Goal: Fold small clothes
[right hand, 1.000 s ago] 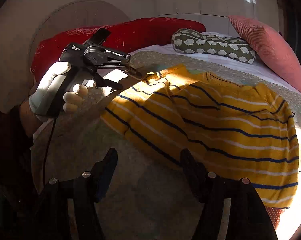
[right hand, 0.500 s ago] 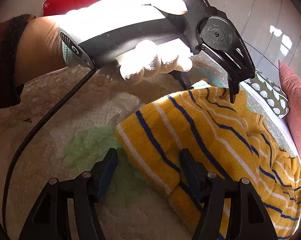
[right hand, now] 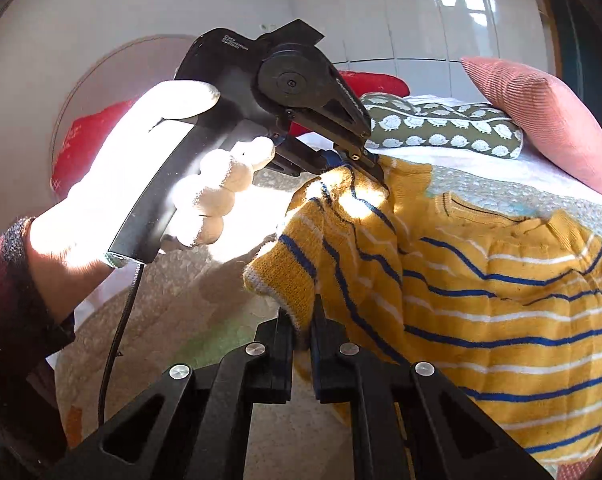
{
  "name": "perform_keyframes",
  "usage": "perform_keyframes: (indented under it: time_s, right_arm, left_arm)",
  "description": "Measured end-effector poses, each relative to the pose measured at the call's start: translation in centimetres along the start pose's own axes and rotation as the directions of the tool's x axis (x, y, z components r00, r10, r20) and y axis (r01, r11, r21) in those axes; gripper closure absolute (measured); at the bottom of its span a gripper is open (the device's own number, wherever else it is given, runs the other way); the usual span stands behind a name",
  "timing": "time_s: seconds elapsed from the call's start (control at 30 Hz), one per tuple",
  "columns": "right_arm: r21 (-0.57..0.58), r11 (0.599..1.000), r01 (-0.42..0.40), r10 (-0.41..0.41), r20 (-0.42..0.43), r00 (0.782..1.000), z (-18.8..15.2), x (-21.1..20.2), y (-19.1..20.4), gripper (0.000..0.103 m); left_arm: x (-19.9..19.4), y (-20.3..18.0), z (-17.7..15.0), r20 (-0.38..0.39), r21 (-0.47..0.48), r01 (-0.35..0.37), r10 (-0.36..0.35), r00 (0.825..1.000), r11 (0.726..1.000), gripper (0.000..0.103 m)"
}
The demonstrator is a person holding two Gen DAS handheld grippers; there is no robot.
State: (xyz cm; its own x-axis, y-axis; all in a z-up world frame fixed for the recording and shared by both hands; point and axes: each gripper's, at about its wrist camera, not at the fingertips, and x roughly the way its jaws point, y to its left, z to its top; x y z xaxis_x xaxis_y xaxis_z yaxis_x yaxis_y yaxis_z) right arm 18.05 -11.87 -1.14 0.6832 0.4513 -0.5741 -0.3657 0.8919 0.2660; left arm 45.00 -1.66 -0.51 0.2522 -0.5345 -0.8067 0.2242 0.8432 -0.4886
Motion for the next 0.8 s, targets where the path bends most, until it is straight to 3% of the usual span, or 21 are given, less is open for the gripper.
perform_keyframes:
  time_s: [0.23,0.4,0.53,0.57,0.63,0.7,0.8]
  right_arm:
    - [0.261,0.963,0.072,-0.098,0.088,0.991,-2.5,-8.2,-10.7,0.096]
    - [0.430,0.898,0.091,-0.131,0.064,0.989,-5.8,-10.5,-16.7,0.096]
    - [0.495,0.867,0.055,-0.081,0.031,0.996,-7.6,-10.4,-18.3,0.095]
    - [0.507,0.861,0.054,-0.075,0.021,0.997,-7.8,-10.1,-18.6,0.095]
    - [0.548,0.835,0.058,-0.077,0.013,0.997,-8.3,-10.3,-19.1,0.093]
    - [0.588,0.807,0.049,-0.069,0.011,0.998,-8.9,-11.1,-19.9,0.083]
    - [0.609,0.791,0.059,-0.091,0.022,0.996,-9.3,-13.1,-20.9,0.074]
  left_arm:
    - [6.5,-14.0,-0.1,-0.063,0.154,0.006,0.004,0.998,0.988,0.091]
    - [10.6,-19.7,-1.5,-0.120,0.207,-0.002,0.028,0.992,0.978,0.089]
    - [9.3,-21.6,-1.9,-0.124,0.218,0.067,-0.041,0.991,0.974,0.082]
    - [8.4,-21.8,-1.8,-0.106,0.216,0.070,-0.048,0.993,0.974,0.075]
    - [6.3,-21.9,-1.9,-0.056,0.209,0.052,-0.042,0.998,0.977,0.064]
    - [4.0,-20.9,-2.2,-0.012,0.190,0.040,-0.039,0.999,0.981,0.050]
    - [1.1,-18.0,-3.8,0.072,0.172,-0.045,0.033,0.997,0.984,0.042]
